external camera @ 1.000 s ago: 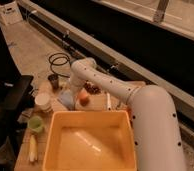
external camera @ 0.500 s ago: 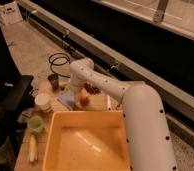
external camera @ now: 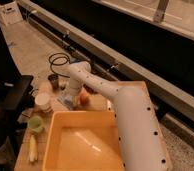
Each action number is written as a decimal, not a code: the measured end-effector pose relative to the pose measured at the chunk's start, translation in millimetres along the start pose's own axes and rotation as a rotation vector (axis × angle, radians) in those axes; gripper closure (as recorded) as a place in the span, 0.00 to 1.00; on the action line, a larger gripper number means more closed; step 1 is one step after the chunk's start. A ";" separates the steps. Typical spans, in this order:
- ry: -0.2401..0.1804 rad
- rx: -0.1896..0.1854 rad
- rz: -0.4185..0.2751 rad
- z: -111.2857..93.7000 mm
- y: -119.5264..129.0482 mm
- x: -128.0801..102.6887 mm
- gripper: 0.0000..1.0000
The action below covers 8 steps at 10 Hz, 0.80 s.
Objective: Place towel in metal cup
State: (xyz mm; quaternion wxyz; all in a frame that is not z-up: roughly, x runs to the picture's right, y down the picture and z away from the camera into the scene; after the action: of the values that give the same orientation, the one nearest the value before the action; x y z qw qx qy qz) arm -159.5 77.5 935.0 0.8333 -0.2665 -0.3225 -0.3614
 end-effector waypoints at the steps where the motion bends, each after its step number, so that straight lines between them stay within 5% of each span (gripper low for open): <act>1: -0.017 -0.008 0.001 5.5 -1.7 -1.0 0.37; 8: -0.043 -0.029 -0.004 11.7 0.0 -3.3 0.99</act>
State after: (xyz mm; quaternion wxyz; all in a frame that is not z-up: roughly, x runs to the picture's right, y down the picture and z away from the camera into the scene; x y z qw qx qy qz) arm -165.3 86.8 940.2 0.8217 -0.2855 -0.3354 -0.3618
